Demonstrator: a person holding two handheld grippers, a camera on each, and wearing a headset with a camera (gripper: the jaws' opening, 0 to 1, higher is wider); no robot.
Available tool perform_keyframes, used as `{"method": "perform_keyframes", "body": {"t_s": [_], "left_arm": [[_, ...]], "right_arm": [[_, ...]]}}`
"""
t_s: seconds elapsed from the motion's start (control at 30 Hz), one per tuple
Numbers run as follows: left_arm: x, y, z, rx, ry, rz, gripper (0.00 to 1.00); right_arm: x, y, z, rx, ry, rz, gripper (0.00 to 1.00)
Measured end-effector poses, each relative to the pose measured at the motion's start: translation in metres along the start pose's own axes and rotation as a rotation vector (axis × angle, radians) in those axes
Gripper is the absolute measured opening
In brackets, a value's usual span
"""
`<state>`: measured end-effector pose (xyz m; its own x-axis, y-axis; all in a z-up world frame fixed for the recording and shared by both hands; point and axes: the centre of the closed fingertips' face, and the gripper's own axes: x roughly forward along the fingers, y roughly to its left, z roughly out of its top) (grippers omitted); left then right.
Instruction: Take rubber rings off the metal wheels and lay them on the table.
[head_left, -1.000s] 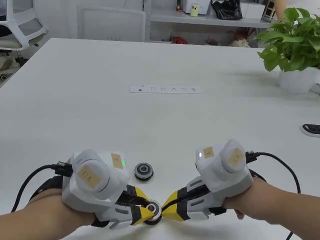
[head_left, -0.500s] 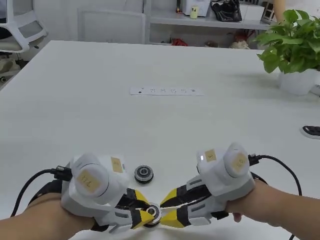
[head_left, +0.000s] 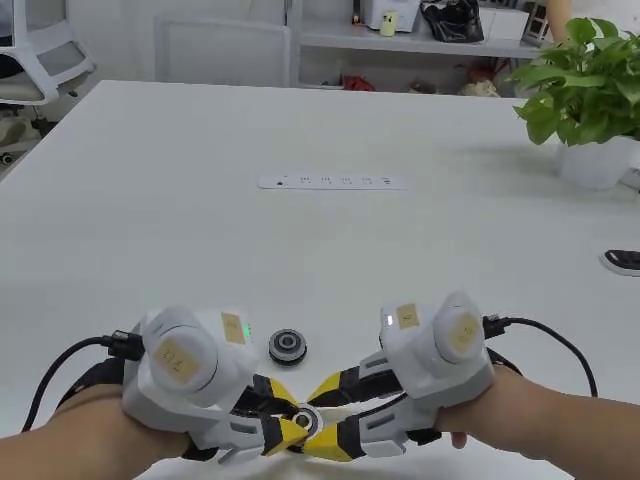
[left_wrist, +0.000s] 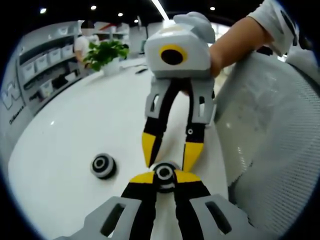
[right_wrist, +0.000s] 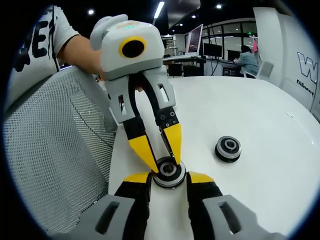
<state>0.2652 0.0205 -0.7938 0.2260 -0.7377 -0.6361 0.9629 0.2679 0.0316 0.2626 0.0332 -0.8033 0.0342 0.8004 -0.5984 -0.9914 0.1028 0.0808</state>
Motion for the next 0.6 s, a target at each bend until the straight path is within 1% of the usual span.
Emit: {"method": "perform_keyframes", "body": {"t_s": [0.2, 0.53, 0.6], "left_arm": [[-0.0002, -0.0003, 0.0, -0.001, -0.003, -0.001, 0.13], [-0.0002, -0.0006, 0.0002, -0.003, -0.005, -0.001, 0.13], [-0.0002, -0.0005, 0.0002, -0.004, -0.005, -0.001, 0.13]], "right_arm": [[-0.0023, 0.0002, -0.0006, 0.018, 0.0, 0.013, 0.25], [-0.0042, 0.0011, -0.0032, -0.003, 0.018, 0.019, 0.23], [-0.0048, 0.0008, -0.0048, -0.026, 0.032, 0.018, 0.23]]}}
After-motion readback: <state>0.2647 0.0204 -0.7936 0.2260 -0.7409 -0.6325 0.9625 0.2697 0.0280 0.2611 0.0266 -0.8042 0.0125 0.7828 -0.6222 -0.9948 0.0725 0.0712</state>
